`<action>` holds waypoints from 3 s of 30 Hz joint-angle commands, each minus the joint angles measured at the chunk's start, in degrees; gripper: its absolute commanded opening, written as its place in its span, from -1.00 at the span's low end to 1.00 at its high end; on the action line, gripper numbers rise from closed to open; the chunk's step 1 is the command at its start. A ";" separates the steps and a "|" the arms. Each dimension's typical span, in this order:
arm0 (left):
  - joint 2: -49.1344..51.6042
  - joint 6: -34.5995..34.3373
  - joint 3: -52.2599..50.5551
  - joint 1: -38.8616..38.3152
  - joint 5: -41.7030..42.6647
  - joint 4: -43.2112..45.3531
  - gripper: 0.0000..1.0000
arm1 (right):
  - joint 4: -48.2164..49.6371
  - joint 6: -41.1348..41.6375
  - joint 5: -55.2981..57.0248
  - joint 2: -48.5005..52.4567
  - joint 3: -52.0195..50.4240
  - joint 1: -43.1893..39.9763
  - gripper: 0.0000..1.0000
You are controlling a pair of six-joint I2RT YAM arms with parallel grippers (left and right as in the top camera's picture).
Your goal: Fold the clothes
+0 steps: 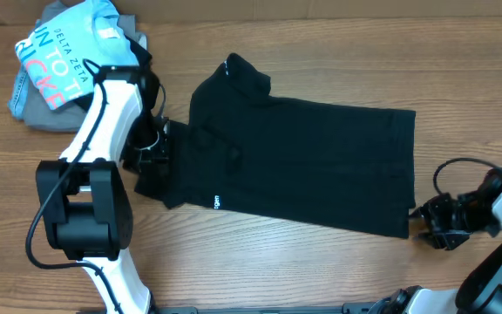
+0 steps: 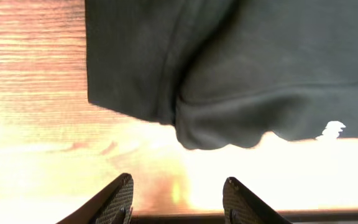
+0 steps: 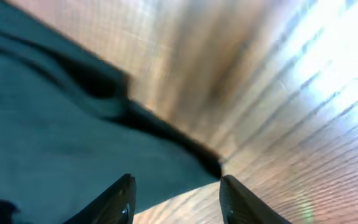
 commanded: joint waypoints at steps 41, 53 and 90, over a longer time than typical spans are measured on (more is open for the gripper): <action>13.18 1.70 28.04 -6.27 13.73 29.07 0.60 | -3.58 0.00 2.03 -9.09 16.04 10.93 0.31; 1.36 0.92 33.55 -3.23 13.81 -9.35 0.57 | 1.68 0.02 -0.11 3.21 3.67 1.90 0.42; 0.74 -16.52 -17.64 -2.58 -1.77 13.11 -0.27 | 3.06 -3.85 -5.33 2.29 2.05 1.38 -0.92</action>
